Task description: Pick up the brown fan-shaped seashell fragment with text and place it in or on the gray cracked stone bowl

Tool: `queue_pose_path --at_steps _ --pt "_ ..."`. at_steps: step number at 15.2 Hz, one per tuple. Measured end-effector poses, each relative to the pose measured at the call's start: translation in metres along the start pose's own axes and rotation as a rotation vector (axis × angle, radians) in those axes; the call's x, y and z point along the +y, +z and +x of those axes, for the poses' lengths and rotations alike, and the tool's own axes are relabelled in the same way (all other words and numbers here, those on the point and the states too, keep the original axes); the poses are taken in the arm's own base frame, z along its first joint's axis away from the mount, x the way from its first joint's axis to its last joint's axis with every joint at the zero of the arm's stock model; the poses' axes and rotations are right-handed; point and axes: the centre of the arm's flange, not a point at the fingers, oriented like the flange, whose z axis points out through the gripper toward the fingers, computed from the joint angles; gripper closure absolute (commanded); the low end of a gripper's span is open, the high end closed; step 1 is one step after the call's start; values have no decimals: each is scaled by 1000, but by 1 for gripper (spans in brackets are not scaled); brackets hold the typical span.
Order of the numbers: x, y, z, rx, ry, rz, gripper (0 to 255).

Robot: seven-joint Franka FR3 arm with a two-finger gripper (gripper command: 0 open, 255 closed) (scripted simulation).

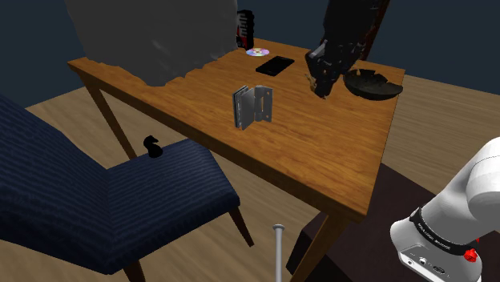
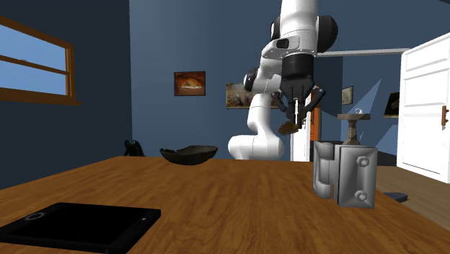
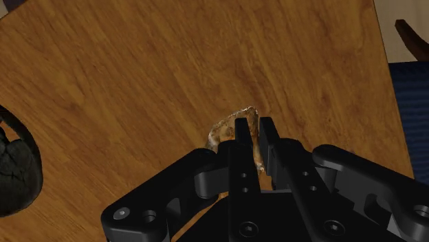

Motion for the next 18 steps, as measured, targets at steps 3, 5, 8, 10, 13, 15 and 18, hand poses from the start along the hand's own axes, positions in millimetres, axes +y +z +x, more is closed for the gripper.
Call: queue_pose_path --at_steps 3,5,8,10,13,15,18 --pt "27 -7 5 0 1 -1 255" --pt "56 -6 9 0 2 0 255" --pt "92 -8 15 0 1 -1 255" --pt "117 -8 19 0 2 0 255" --pt "156 -9 26 0 2 0 255" --pt "181 -11 30 0 2 -1 255" --pt "219 -10 38 0 1 -1 255"
